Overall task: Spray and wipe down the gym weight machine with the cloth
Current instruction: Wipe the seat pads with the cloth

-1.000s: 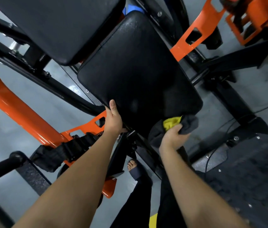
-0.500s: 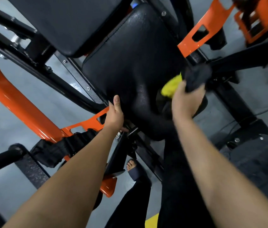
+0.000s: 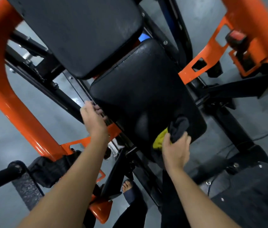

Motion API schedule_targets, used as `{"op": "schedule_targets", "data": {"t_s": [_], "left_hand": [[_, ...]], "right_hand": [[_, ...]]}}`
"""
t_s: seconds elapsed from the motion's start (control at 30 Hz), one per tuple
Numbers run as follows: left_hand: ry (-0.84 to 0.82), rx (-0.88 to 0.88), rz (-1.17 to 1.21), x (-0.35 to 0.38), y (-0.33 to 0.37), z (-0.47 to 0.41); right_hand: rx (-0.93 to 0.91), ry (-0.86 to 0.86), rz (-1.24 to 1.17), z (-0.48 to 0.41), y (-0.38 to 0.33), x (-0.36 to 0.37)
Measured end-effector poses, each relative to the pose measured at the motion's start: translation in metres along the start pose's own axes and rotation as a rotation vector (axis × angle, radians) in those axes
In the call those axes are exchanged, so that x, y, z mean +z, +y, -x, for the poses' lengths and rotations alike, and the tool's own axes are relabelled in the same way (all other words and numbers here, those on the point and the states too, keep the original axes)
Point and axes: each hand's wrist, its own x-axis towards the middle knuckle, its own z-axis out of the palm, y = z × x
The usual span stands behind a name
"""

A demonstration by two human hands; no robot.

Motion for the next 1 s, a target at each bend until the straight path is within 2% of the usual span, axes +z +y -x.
{"op": "schedule_targets", "data": {"t_s": [0.07, 0.17, 0.23, 0.33, 0.43, 0.53, 0.6, 0.63, 0.73, 0.8, 0.87, 0.93, 1.0], "left_hand": [[0.04, -0.181, 0.116, 0.009, 0.025, -0.02], [0.073, -0.271, 0.091, 0.025, 0.048, -0.026], [0.112, -0.298, 0.153, 0.038, 0.059, -0.025], [0.253, -0.367, 0.167, 0.055, 0.063, -0.03], [0.466, -0.335, 0.027, 0.058, 0.055, -0.033], [0.578, -0.327, -0.09, 0.06, 0.054, -0.034], [0.585, -0.311, -0.16, 0.067, 0.059, -0.031], [0.591, -0.324, -0.158, 0.066, 0.056, -0.032], [0.602, -0.357, -0.084, 0.064, 0.06, -0.025], [0.575, -0.31, -0.035, 0.066, 0.067, -0.021], [0.587, -0.313, -0.086, 0.068, 0.068, -0.02], [0.648, -0.234, -0.155, 0.059, 0.027, -0.059], [0.629, -0.252, -0.258, 0.05, -0.011, -0.08]], "right_hand": [[-0.361, -0.002, -0.001, 0.012, -0.02, -0.004], [-0.764, -0.09, -0.093, 0.009, -0.097, -0.01], [-0.859, -0.018, -0.043, -0.014, -0.162, -0.006], [-0.924, 0.131, 0.241, -0.039, -0.22, 0.001], [-1.064, 0.18, 0.329, -0.042, -0.208, 0.008], [-1.266, 0.22, 0.306, -0.052, -0.191, 0.012], [-1.246, 0.142, 0.302, -0.06, -0.209, 0.007], [-1.145, 0.147, 0.269, -0.063, -0.226, 0.002], [-0.605, 0.244, 0.088, -0.096, -0.287, -0.025], [-0.446, 0.17, 0.048, -0.123, -0.314, -0.04], [-0.478, 0.18, 0.111, -0.126, -0.318, -0.043], [-0.578, 0.31, 0.112, -0.114, -0.303, -0.035], [-0.645, 0.37, 0.044, -0.106, -0.291, -0.027]]}}
